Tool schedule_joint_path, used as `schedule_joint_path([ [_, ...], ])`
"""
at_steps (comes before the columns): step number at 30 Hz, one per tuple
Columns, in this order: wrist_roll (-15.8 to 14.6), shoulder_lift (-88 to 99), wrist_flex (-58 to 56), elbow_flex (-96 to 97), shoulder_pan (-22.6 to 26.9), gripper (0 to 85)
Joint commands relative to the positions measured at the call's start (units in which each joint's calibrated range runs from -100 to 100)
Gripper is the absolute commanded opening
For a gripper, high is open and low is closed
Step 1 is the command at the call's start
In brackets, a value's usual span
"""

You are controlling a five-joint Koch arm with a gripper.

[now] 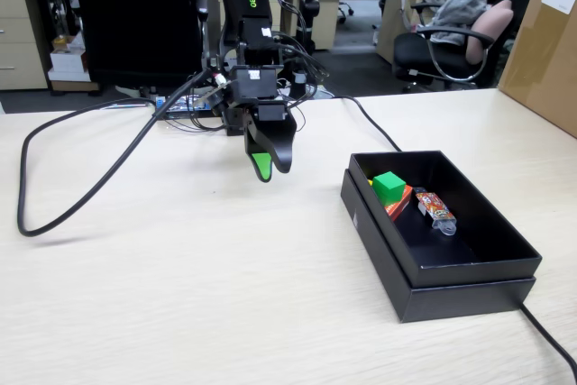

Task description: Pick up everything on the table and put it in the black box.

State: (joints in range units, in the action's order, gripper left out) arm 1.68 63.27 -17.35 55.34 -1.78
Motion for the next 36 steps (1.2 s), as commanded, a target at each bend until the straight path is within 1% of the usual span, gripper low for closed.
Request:
schedule_joint_path([
  [1,0.4,6.0,9.4,4.3,-0.4,48.4],
  [3,0.4,8.5,12.0,8.9,-0.3,48.5],
  [6,0.4,9.2,19.0,14.9,0.0,48.5],
  [10,0.4,11.4,23.4,20.2,0.5,48.5],
  [15,0.3,15.5,23.7,23.4,1.6,48.7],
  [18,0.3,16.5,26.1,26.4,2.1,48.8],
  [23,0.1,18.1,26.6,29.2,2.1,49.6],
  [26,-0.4,18.5,29.6,31.2,2.2,48.9],
  [30,-2.9,19.7,29.6,33.1,2.6,49.3],
  [36,-3.2,19.5,29.6,36.4,2.9,49.7],
])
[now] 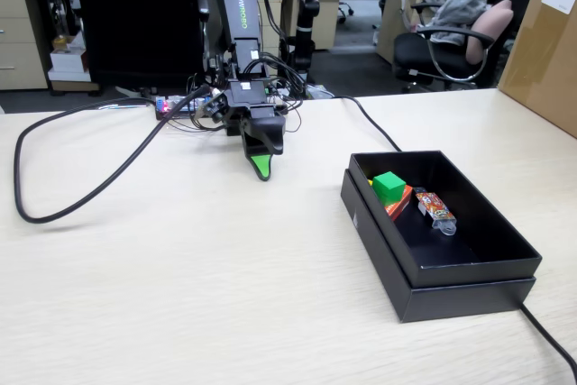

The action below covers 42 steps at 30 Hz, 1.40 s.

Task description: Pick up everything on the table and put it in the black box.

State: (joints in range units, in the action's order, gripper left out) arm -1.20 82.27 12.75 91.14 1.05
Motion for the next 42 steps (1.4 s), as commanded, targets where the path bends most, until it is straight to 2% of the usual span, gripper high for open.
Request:
schedule_joint_path([
  [1,-0.3,0.5,-0.3,1.2,0.1,49.7],
  [42,-0.2,2.6,1.1,4.2,-0.3,48.7],
])
